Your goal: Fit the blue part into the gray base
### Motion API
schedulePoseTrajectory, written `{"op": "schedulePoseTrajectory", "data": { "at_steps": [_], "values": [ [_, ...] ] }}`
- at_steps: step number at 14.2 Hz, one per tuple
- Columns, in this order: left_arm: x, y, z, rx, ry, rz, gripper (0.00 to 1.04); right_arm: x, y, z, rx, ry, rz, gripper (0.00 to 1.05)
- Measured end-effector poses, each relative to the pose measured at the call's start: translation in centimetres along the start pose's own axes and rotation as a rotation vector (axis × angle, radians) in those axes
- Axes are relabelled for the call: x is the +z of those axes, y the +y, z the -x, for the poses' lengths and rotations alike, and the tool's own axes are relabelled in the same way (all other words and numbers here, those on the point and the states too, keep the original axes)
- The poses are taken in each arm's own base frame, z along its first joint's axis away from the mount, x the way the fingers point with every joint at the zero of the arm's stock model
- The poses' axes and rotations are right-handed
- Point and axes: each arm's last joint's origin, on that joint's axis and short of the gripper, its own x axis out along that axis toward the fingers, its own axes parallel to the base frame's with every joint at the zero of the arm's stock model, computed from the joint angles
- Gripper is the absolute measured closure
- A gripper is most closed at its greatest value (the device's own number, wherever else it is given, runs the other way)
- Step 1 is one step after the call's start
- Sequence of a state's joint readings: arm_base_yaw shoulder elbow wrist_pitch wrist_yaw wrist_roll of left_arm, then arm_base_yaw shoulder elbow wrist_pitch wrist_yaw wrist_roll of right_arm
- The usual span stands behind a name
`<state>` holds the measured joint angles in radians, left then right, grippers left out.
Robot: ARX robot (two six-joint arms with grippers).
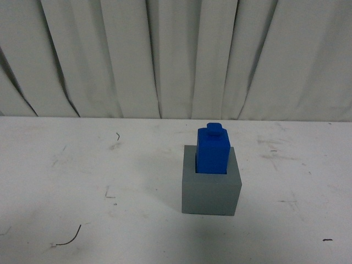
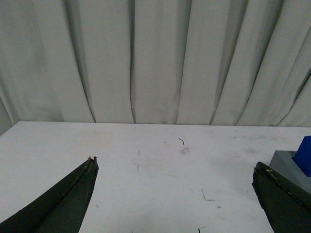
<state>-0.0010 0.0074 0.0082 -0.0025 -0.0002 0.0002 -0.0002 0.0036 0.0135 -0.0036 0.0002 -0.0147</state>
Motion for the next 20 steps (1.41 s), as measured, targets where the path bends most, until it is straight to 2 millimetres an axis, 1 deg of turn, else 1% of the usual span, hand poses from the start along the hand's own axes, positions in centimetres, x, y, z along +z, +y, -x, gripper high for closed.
{"op": "schedulePoseTrajectory", "data": {
  "at_steps": [3,8,9,10,20],
  "values": [
    [0.0,0.0,0.0,0.0,0.0,0.0,0.07,0.0,0.0,0.0,0.0,0.0,0.0,0.51],
    [0.0,0.0,0.0,0.0,0.0,0.0,0.07,0.0,0.0,0.0,0.0,0.0,0.0,0.07],
    [0.0,0.0,0.0,0.0,0.0,0.0,0.07,0.0,0.0,0.0,0.0,0.0,-0.002,0.05],
    [0.0,0.0,0.0,0.0,0.0,0.0,0.07,0.0,0.0,0.0,0.0,0.0,-0.002,0.08],
    [0.0,0.0,0.0,0.0,0.0,0.0,0.07,0.0,0.0,0.0,0.0,0.0,-0.003,0.06]
  ]
}}
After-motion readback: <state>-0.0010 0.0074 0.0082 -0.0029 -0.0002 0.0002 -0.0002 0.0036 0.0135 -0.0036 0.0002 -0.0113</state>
